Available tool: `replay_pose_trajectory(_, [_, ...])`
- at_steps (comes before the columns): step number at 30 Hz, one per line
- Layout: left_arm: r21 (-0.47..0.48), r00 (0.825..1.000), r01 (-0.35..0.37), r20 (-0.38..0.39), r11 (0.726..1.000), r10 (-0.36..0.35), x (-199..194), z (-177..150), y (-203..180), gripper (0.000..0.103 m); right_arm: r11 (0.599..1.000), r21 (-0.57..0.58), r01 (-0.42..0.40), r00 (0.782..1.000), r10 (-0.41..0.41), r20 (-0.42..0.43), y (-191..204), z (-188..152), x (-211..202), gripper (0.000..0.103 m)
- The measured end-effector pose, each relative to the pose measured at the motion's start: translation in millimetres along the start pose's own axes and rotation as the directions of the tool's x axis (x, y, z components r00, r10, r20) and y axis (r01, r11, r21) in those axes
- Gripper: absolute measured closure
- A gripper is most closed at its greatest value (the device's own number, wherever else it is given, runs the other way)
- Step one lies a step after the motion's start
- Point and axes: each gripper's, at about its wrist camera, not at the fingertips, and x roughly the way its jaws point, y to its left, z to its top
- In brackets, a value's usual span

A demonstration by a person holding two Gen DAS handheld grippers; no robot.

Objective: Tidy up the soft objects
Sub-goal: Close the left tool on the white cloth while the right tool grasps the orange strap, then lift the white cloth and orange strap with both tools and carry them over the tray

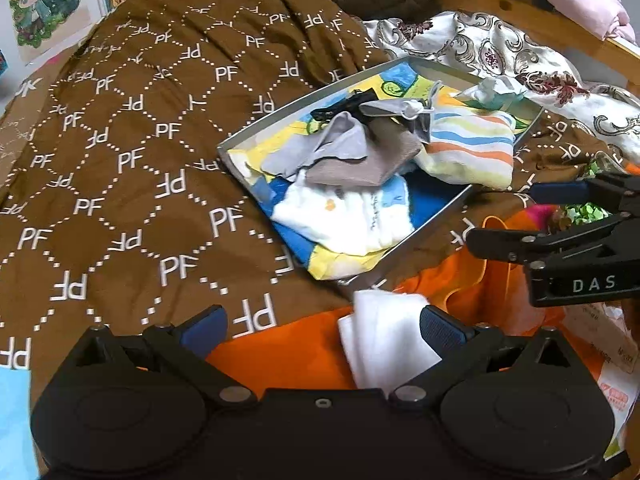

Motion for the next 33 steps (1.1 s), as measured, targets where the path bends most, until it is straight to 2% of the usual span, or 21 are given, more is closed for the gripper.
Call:
replay_pose_trajectory(5, [-0.015, 0.998, 0.046, -0.034, 0.999, -0.047, 10.8, 0.9, -2.0, 0.002, 0.999, 0.034, -0.009, 0.999, 0.01, -0.03, -4.4, -3.2, 9.4, 0.022])
replay_pose_trajectory(9, [-0.017, 0.997, 0.063, -0.041, 0.998, -0.064, 16.1, 0.9, -2.8, 0.002, 0.998, 0.05, -0.025, 0.998, 0.028, -0.05, -4.4, -6.2, 22.2, 0.026])
replay_pose_trajectory(15, [-0.062, 0.991, 0.128, -0.039, 0.99, -0.131, 16.0, 5.2, 3.5, 0.011, 0.998, 0.059, -0.014, 0.998, 0.018, -0.062, 0.4, -10.2, 35.2, 0.055])
replay_pose_trajectory(16, [-0.063, 0.99, 0.136, -0.037, 0.989, -0.138, 15.5, 5.4, 4.0, 0.012, 0.998, 0.06, -0.012, 0.998, 0.016, -0.062, 0.5, -10.7, 36.3, 0.064])
replay_pose_trajectory(17, [-0.065, 0.989, 0.143, -0.037, 0.988, -0.146, 15.3, 5.6, 4.8, 0.016, 0.998, 0.066, -0.012, 0.998, 0.016, -0.06, -0.2, -10.9, 37.0, 0.072])
replay_pose_trajectory(20, [-0.079, 0.984, 0.169, -0.046, 0.982, -0.173, 16.6, 5.5, 6.7, 0.028, 0.998, 0.065, -0.009, 0.998, 0.013, -0.055, -0.4, -10.5, 37.4, 0.086])
replay_pose_trajectory(22, [-0.091, 0.982, 0.177, -0.051, 0.98, -0.182, 17.6, 4.8, 7.7, 0.037, 0.999, 0.05, -0.001, 0.998, 0.004, -0.055, 0.6, -11.0, 35.6, 0.089])
replay_pose_trajectory(24, [-0.094, 0.981, 0.183, -0.044, 0.979, -0.188, 17.1, 3.6, 8.3, 0.053, 0.999, 0.046, 0.003, 0.999, -0.001, -0.047, 0.6, -11.5, 32.6, 0.092])
replay_pose_trajectory(27, [-0.087, 0.978, 0.199, -0.044, 0.976, -0.203, 16.7, 1.7, 8.5, 0.066, 0.999, 0.046, 0.0, 1.0, 0.002, -0.028, -1.6, -11.9, 25.8, 0.094])
replay_pose_trajectory(30, [-0.073, 0.978, 0.205, -0.032, 0.976, -0.208, 13.0, 1.2, 7.9, 0.091, 0.998, 0.056, -0.018, 1.0, 0.018, 0.001, -6.3, -9.6, 17.7, 0.095])
replay_pose_trajectory(33, [-0.062, 0.974, 0.225, -0.018, 0.972, -0.226, 7.2, 3.5, 7.8, 0.096, 0.999, 0.046, -0.023, 0.999, 0.021, 0.027, -5.9, -4.3, 10.6, 0.095])
